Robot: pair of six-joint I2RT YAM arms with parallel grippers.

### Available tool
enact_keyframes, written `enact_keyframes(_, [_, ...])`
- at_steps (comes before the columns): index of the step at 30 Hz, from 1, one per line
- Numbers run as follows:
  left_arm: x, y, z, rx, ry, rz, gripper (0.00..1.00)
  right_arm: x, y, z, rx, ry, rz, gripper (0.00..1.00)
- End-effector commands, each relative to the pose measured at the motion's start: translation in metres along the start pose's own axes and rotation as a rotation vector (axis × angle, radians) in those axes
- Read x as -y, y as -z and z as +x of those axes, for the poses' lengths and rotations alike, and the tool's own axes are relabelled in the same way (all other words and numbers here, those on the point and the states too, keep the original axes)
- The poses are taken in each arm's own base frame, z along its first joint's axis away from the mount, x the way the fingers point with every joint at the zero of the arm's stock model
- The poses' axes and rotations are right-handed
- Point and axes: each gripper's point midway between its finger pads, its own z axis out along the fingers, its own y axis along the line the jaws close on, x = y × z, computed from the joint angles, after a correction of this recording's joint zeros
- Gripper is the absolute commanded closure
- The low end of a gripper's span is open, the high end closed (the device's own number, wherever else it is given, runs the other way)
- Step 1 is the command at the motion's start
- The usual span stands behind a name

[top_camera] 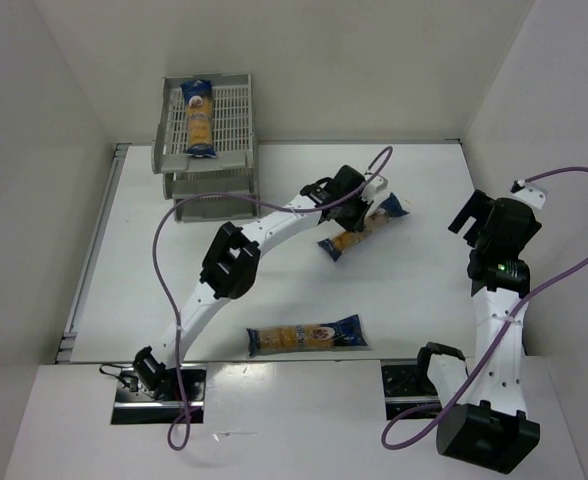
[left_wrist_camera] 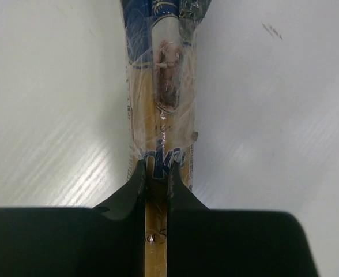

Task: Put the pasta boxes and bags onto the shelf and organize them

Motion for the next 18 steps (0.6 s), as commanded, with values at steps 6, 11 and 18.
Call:
enact_keyframes(6, [-0.027,0.088,0.038,-0.129,0.016,0.102,1.00,-0.032,0.000,0.003,-0.007,0.015,-0.192,0.00])
enact_keyframes(11, [-0.047,0.110,0.146,-0.393,-0.080,0.017,0.91,-0.050,-0.003,0.003,0.010,0.060,-0.265,0.00])
enact_keyframes(18, [-0.035,0.113,0.115,-0.317,-0.064,0.069,0.00,-0.080,0.002,0.007,0.009,0.136,-0.348,0.00])
